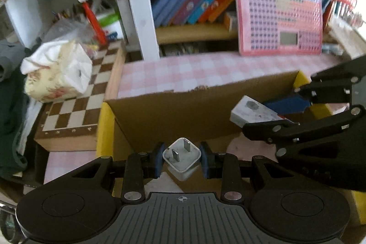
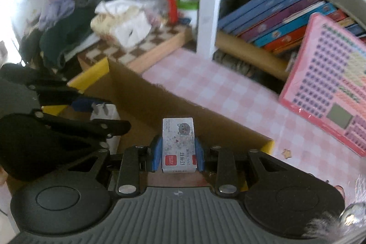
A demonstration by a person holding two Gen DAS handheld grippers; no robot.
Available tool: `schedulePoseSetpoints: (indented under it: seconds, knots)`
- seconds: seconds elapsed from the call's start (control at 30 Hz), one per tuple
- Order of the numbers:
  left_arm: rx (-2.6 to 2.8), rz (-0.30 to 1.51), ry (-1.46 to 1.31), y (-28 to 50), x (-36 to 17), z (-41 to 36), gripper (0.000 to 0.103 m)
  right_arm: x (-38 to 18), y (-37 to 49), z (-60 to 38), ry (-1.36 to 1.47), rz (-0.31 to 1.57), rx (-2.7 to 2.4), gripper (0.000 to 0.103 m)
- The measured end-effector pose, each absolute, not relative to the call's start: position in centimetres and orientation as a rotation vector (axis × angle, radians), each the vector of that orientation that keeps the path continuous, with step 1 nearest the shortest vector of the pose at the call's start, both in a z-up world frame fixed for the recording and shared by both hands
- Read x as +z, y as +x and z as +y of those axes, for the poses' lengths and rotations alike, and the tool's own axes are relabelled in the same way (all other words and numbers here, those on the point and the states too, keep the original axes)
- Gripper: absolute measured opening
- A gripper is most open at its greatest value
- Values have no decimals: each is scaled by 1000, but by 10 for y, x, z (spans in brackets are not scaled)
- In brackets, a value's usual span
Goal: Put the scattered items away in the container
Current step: 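Lower the adapter and card box into the yellow box and open both tools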
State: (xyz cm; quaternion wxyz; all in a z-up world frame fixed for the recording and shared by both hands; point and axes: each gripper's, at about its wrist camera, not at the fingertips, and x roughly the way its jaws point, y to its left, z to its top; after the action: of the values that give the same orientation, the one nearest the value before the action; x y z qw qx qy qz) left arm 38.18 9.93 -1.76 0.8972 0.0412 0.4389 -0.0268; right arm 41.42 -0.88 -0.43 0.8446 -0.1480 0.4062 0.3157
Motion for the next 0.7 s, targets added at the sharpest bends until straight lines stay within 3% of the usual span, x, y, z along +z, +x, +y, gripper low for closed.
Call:
schedulePoseSetpoints:
  seconds: [0.2,0.5,0.7]
  knots:
    - [-46,986,109,394,-35,98,31,-19,425,0,-371,911,672,28]
    - [-48,965,110,393,-32,98,31,-23,430,-2,-344,923,672,30]
    - [-59,921,111,384,-24,100,40,-20,427,-10,-289,904,650,37]
